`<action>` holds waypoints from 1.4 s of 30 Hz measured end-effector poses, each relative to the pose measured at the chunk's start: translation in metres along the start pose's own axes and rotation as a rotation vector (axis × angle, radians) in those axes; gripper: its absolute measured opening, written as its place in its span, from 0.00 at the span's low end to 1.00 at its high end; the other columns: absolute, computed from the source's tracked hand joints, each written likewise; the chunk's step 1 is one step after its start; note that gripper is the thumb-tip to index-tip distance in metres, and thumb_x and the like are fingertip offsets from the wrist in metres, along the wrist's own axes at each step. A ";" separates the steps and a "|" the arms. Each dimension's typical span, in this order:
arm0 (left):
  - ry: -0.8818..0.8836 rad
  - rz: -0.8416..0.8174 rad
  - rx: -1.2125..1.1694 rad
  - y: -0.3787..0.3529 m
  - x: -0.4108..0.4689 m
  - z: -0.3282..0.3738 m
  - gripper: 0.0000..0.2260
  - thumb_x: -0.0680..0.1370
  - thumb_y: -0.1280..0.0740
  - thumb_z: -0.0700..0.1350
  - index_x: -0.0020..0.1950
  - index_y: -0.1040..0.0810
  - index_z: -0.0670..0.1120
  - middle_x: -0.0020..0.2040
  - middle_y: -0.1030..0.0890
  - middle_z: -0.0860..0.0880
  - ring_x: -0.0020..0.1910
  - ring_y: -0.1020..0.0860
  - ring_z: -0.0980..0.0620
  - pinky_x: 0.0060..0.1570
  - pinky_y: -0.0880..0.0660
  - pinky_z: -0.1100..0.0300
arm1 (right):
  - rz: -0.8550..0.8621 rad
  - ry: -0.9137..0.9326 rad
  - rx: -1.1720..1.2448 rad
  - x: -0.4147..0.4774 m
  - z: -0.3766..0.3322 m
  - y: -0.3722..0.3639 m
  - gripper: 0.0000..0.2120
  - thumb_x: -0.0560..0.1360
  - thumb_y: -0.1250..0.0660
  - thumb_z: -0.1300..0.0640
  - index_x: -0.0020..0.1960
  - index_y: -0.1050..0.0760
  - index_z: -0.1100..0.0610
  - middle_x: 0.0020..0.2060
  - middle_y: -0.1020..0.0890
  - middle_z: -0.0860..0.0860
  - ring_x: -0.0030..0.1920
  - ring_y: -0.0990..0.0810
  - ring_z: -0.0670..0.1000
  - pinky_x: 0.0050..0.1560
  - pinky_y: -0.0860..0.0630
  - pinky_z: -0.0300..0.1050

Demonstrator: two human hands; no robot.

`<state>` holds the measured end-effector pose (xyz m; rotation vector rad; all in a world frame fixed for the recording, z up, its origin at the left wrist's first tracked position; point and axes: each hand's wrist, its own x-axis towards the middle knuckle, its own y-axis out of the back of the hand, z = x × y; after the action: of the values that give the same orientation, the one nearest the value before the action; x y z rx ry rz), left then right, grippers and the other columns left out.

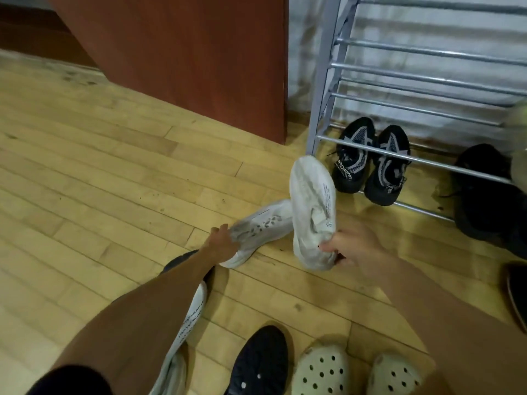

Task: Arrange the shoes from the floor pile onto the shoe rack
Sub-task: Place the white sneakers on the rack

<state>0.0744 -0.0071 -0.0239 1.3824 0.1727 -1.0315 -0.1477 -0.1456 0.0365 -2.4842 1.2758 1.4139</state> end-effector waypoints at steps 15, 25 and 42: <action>0.135 -0.166 -0.277 -0.065 -0.012 0.002 0.22 0.74 0.29 0.47 0.63 0.27 0.37 0.59 0.21 0.38 0.55 0.22 0.42 0.45 0.23 0.53 | 0.000 -0.067 -0.111 -0.015 0.024 0.010 0.17 0.68 0.25 0.61 0.54 0.22 0.64 0.49 0.18 0.58 0.47 0.17 0.56 0.47 0.18 0.50; 0.128 -0.272 -0.807 -0.054 -0.096 0.021 0.14 0.69 0.24 0.36 0.49 0.22 0.30 0.42 0.18 0.36 0.36 0.19 0.44 0.39 0.18 0.53 | -0.025 0.003 0.042 -0.084 -0.001 0.032 0.16 0.69 0.28 0.68 0.57 0.24 0.64 0.48 0.19 0.57 0.47 0.19 0.56 0.33 0.21 0.45; -0.290 -0.087 -0.778 0.080 -0.205 0.110 0.05 0.71 0.28 0.34 0.44 0.21 0.36 0.39 0.18 0.42 0.36 0.19 0.47 0.34 0.22 0.58 | 0.108 0.152 0.156 -0.160 -0.033 0.129 0.18 0.72 0.29 0.68 0.61 0.25 0.66 0.56 0.19 0.61 0.53 0.19 0.60 0.47 0.19 0.55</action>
<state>-0.0391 -0.0116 0.1941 0.5209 0.3749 -1.0649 -0.2500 -0.1417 0.2179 -2.4926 1.5057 1.1116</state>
